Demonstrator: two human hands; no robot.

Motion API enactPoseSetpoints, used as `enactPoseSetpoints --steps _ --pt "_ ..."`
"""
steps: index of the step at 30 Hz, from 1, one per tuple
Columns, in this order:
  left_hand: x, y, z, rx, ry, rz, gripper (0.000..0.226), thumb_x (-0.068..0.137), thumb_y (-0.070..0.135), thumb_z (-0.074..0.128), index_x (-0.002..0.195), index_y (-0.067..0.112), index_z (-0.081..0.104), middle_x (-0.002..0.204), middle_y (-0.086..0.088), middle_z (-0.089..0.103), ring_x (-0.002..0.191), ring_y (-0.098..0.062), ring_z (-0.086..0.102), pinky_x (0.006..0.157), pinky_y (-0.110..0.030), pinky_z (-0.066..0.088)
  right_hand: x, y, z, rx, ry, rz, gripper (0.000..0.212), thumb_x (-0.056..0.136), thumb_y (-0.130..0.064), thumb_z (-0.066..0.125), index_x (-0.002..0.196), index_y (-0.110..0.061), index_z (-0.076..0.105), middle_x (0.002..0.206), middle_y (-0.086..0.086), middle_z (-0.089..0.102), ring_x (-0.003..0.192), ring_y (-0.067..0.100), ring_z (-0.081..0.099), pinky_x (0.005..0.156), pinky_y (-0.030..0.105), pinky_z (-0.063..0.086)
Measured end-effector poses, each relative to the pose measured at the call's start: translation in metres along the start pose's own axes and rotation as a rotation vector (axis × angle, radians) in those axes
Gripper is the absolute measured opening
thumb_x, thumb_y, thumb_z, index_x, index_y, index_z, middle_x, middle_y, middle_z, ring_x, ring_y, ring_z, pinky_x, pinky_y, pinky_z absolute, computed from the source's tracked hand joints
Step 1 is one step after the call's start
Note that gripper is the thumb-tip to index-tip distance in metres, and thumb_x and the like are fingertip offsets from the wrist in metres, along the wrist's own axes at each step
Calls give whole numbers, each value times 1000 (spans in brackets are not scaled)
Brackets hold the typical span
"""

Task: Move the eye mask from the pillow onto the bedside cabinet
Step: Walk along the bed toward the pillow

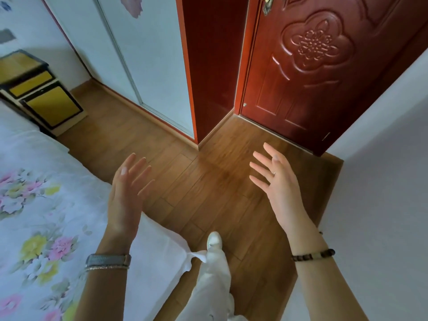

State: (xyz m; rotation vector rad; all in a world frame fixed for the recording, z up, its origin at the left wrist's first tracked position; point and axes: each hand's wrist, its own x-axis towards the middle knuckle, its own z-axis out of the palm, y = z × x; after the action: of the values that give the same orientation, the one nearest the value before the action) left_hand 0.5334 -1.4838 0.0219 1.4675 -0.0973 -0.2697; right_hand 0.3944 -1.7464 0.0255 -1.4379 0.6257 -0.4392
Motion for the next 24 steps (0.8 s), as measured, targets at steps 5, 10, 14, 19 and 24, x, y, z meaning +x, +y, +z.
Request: enactPoseSetpoints --steps 5,10,14,19,24 --pt "68 2 13 -51 28 21 48 101 47 35 145 30 43 147 5 53 130 -17 56 110 -47 42 71 -19 24 -14 -71 -7 35 90 -57 42 120 -56 60 132 -15 67 121 6 64 99 37 53" --pt "136 12 21 -90 50 48 45 104 41 33 145 28 42 148 3 52 132 -19 55 111 -50 41 153 -43 59 -12 -141 3 46 86 -59 42 128 -49 59 131 -14 68 119 6 65 102 41 52" --pt "179 26 12 -70 87 81 50 100 47 34 145 28 43 147 2 52 130 -18 56 111 -51 41 207 -58 101 -19 -212 5 45 84 -63 43 124 -53 59 129 -17 68 119 5 65 104 42 51" --pt "213 42 -18 -108 186 94 60 87 60 42 140 32 48 145 1 55 130 -18 56 110 -50 41 261 -64 163 -33 -342 17 42 94 -55 40 131 -45 56 132 -13 65 118 4 65 102 38 52" --pt "244 46 -48 -150 344 97 57 87 57 43 139 31 49 143 1 57 130 -20 56 110 -52 40 311 -65 227 -19 -506 46 34 97 -55 41 126 -46 56 130 -14 65 118 5 65 100 34 52"
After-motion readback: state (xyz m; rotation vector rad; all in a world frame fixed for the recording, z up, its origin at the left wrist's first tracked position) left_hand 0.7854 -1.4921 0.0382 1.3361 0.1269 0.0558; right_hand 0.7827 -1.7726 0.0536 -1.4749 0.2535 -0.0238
